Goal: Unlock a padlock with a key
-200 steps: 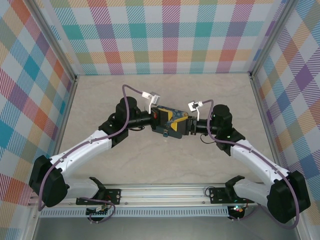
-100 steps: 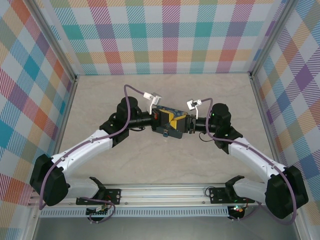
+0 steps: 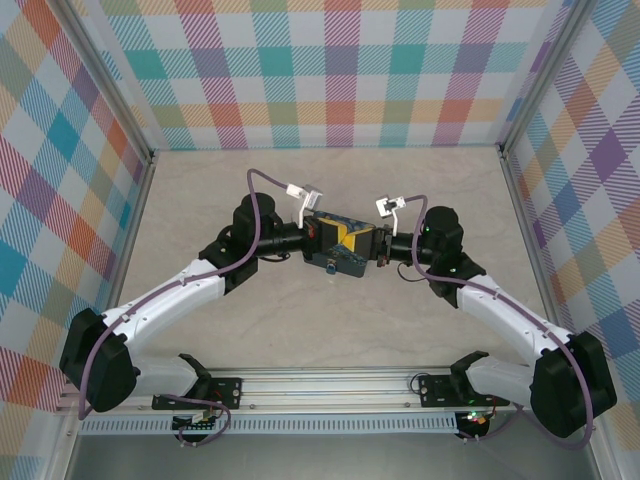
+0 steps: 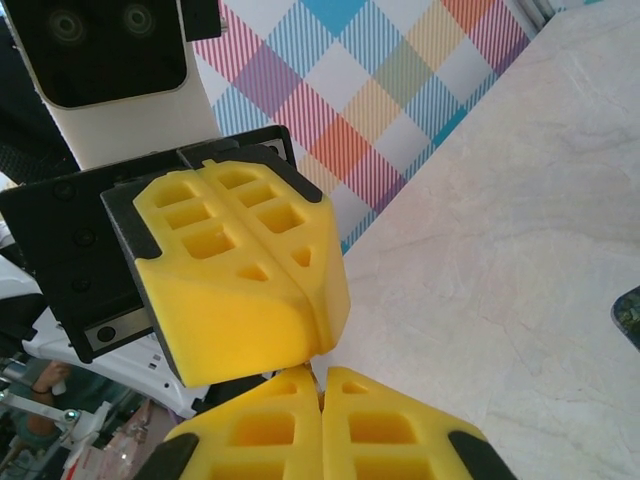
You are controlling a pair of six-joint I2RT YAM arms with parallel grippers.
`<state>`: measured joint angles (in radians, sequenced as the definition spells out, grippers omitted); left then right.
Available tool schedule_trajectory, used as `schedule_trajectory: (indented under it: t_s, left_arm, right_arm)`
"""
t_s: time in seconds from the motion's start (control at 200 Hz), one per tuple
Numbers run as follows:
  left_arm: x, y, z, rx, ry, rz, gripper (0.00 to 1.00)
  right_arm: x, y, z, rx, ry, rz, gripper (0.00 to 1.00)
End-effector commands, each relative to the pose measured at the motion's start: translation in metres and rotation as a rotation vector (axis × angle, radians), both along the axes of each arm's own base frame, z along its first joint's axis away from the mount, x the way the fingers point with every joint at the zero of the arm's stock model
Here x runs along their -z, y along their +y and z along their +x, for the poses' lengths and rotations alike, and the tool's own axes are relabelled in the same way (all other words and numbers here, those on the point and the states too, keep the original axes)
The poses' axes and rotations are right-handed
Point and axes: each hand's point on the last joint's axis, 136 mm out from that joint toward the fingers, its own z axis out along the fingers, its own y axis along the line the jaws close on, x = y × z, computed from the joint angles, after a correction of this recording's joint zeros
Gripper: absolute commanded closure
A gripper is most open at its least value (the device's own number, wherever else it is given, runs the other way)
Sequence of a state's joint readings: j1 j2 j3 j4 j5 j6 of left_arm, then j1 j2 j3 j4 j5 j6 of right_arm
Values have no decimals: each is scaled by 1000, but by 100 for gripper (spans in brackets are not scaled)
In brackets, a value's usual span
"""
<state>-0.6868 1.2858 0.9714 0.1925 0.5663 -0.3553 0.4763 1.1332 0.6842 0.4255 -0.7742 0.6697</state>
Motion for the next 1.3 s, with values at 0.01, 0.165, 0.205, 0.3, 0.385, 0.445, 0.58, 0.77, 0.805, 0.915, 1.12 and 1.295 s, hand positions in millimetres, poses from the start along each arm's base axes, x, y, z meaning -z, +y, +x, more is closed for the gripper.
schedule_trajectory:
  t_s: [0.01,0.165,0.205,0.3,0.385,0.445,0.58,0.77,0.805,0.915,1.12,1.295]
  left_arm:
    - [-10,-2,-1,-3,-23,-29,100]
    - [-11,6,9,-80,-26,-24,87]
    - [-9,10,13,-113,-19,-15,82]
    - [-1,25,23,-195,14,9,73]
    - [12,42,31,-257,67,5,64]
    - [25,53,34,-291,113,0,56]
    - [71,66,28,-319,198,48,37]
    - [131,68,16,-298,262,73,21]
    - [138,67,16,-295,266,80,19]
    - [157,62,18,-266,243,99,15]
    - [191,57,32,-262,158,154,12]
    - [202,53,36,-244,109,176,9]
  right_arm:
    - [-5,-1,2,14,-37,2,97]
    - [8,-6,3,46,-12,-50,99]
    - [13,-8,3,58,-3,-73,99]
    - [29,-12,4,84,26,-129,98]
    - [45,-15,4,99,53,-166,98]
    - [57,-18,5,117,78,-196,98]
    - [83,-18,13,148,143,-233,97]
    - [102,-10,37,182,208,-240,97]
    - [105,-8,42,185,217,-245,97]
    - [110,-3,58,199,225,-257,97]
    - [127,-2,90,239,275,-240,96]
    - [138,-6,110,261,315,-235,96]
